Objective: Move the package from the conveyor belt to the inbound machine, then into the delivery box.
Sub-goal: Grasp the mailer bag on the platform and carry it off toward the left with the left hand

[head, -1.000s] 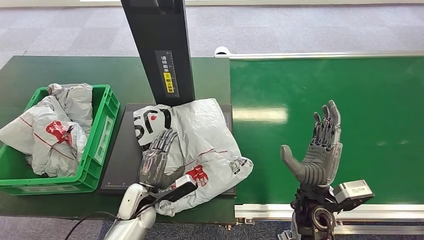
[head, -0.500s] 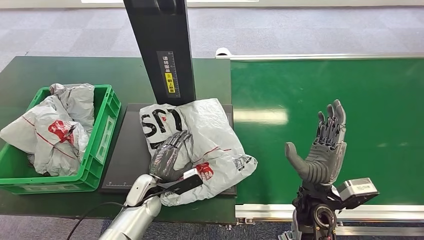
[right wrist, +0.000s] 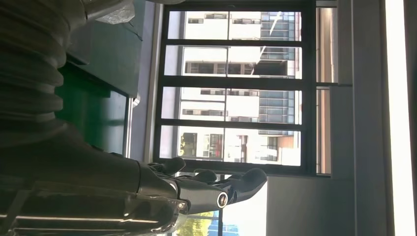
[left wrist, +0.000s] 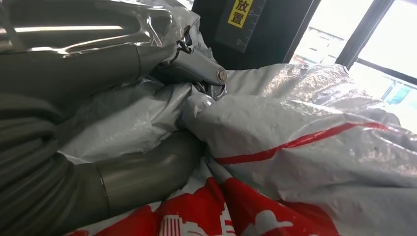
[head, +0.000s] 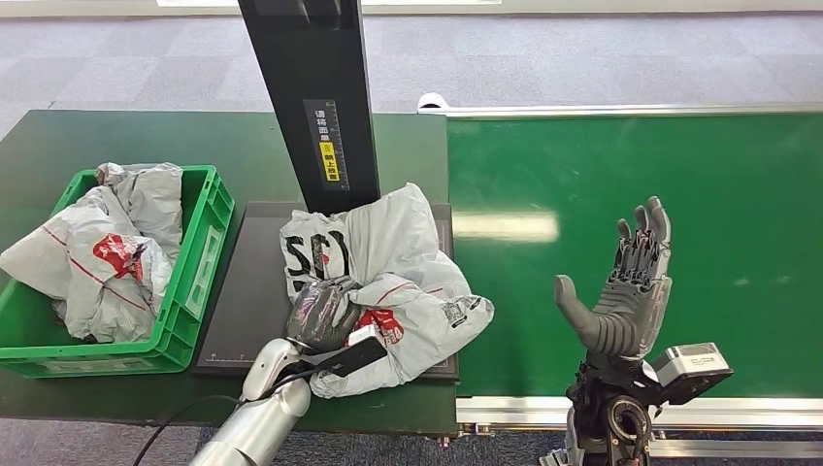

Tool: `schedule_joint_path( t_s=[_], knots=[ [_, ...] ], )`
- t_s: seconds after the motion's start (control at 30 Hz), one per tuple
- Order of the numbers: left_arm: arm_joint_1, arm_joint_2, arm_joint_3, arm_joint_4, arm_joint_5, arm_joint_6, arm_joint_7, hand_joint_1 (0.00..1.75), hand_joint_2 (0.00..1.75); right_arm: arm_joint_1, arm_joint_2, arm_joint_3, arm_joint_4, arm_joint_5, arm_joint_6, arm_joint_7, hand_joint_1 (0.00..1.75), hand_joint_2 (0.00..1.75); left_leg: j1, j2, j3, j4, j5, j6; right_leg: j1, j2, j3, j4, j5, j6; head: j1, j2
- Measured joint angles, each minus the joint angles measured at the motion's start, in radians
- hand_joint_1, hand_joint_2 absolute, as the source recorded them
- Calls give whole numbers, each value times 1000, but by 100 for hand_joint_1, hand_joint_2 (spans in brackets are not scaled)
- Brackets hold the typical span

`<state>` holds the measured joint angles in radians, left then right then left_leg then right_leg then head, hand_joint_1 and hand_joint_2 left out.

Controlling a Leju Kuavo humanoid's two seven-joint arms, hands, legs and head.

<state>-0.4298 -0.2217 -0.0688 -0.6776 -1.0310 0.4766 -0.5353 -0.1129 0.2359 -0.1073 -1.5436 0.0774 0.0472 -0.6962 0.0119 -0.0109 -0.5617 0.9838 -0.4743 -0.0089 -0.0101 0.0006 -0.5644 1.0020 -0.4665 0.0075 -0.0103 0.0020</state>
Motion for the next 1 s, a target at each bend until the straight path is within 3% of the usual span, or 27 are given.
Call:
schedule_joint_path(
  t_s=[0.13,0.43,0.63,0.83,1.0],
  knots=[
    [62,2,12,-115,57,25,-49,175,175,6,1,-8,0,-2,-8,0,0,175,0,1,-1,0,0,0,0,1,-2,0,0,0,0,0],
    [282,35,31,-681,229,52,-101,175,175,54,1,-64,-33,-14,-8,0,0,175,0,1,-7,0,0,0,0,1,-9,0,0,0,0,0],
    [354,67,116,-948,351,125,-140,175,175,94,6,-112,-73,-24,9,0,0,175,0,1,-8,0,0,0,0,1,-9,0,-1,0,0,0],
    [365,92,206,-1037,383,135,-127,175,175,115,14,-139,-98,-26,20,0,0,175,0,1,-7,0,0,0,0,1,-9,0,0,0,0,0],
    [225,167,366,-876,272,65,50,175,175,130,22,-162,-116,-28,55,0,0,175,1,1,-6,0,1,-1,1,1,-9,0,0,-1,0,0]
  ],
)
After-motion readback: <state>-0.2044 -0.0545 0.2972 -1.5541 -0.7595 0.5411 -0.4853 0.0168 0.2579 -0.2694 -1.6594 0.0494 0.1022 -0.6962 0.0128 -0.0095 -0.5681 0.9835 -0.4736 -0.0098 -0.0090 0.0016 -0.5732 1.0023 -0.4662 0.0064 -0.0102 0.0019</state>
